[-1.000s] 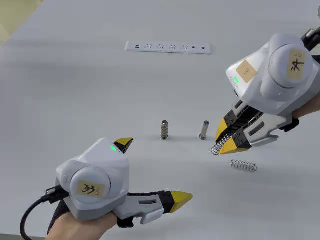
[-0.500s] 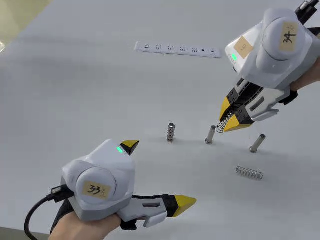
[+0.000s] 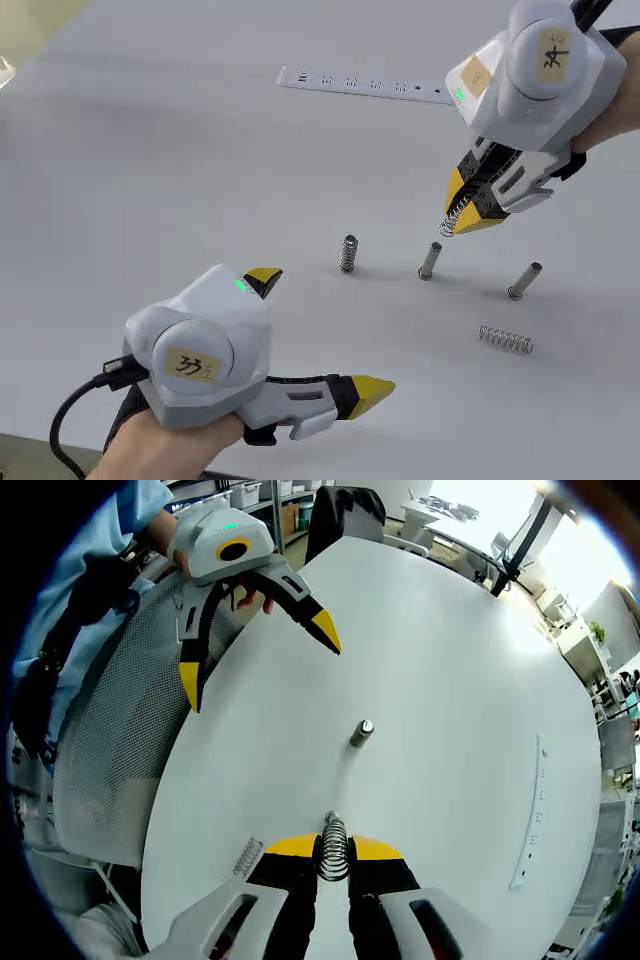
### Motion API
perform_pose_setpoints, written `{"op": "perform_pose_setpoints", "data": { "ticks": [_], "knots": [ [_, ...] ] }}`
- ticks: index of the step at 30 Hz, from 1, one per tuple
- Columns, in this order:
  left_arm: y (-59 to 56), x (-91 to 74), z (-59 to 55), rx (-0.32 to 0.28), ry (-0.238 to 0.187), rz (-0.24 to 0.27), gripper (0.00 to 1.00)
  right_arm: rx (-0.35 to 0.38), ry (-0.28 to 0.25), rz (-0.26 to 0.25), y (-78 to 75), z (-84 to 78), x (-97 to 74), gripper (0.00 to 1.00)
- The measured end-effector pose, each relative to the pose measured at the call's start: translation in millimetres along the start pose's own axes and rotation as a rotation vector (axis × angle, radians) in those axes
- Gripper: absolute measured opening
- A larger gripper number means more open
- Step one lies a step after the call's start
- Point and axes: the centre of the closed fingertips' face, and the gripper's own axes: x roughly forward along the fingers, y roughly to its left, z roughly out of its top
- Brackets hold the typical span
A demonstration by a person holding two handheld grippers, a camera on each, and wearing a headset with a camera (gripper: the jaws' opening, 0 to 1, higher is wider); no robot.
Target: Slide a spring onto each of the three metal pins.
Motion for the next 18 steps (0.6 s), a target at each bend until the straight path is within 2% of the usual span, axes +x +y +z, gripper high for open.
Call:
{"op": "perform_pose_setpoints", "data": {
  "ticks": [8,18],
  "knots": [
    [2.0,-0.1,-0.6,-0.014,-0.003,0.001,0.94,0.007,0.013,0.001,-2.7,-3.2,6.1,0.07],
    [3.8,-0.6,-0.5,-0.020,-0.008,0.008,0.94,-0.012,0.063,0.020,0.4,-5.4,19.3,0.07]
  ]
}}
